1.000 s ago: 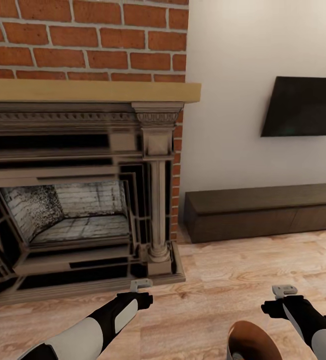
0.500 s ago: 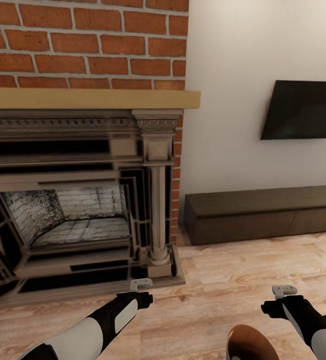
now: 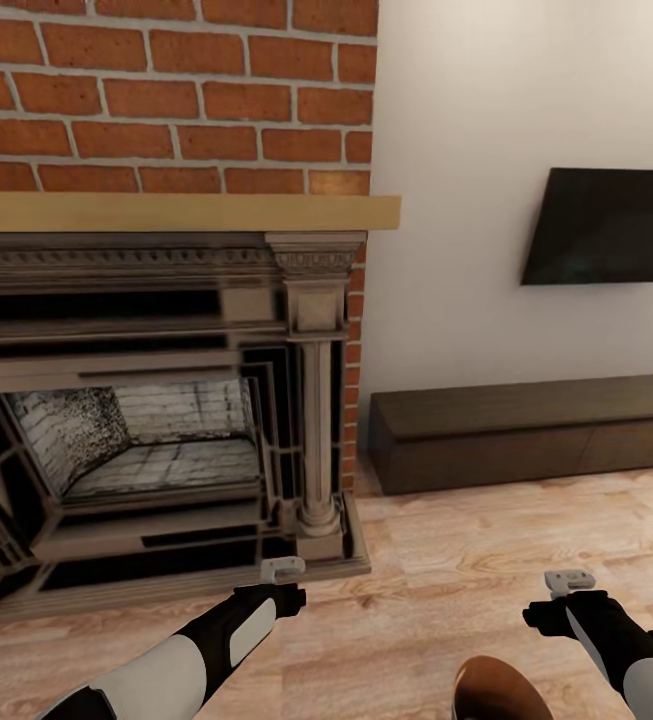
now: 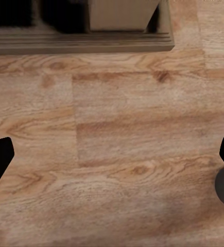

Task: Put the three can of soda from the living room inside the tash can in the kitchen.

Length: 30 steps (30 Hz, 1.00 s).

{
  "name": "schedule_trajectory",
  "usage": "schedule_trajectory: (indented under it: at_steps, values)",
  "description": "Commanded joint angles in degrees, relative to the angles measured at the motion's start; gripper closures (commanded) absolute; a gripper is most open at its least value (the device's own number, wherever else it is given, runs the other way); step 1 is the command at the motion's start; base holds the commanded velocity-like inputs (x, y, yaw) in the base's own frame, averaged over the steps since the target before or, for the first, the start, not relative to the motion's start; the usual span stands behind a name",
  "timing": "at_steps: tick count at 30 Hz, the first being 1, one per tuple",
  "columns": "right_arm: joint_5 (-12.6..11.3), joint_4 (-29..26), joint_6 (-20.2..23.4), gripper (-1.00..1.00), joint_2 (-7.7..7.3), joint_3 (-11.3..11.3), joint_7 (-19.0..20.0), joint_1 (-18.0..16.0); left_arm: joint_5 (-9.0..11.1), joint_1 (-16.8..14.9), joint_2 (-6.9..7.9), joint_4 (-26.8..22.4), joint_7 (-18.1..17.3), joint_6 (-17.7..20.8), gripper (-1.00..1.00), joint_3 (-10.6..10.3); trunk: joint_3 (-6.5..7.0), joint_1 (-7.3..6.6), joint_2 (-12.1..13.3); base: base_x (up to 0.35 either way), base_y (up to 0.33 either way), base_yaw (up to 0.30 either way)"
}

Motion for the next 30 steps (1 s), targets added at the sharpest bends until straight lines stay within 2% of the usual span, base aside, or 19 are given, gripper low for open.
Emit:
schedule_trajectory:
  at_steps: [1,30]
  values:
    - [0.00,0.00,0.00,-1.00,0.00,0.00,0.00,0.01,0.00,0.00,0.00,0.00,0.00,-0.01,-1.00,0.00,0.18,-0.23,0.42,0.000,0.000,0.000]
    - [0.00,0.07,0.00,-1.00,0.00,0.07,0.00,0.02,0.00,0.00,0.00,0.02,0.00,-0.03,-1.00,0.00,5.39,-6.60,12.05,0.000,0.000,0.000]
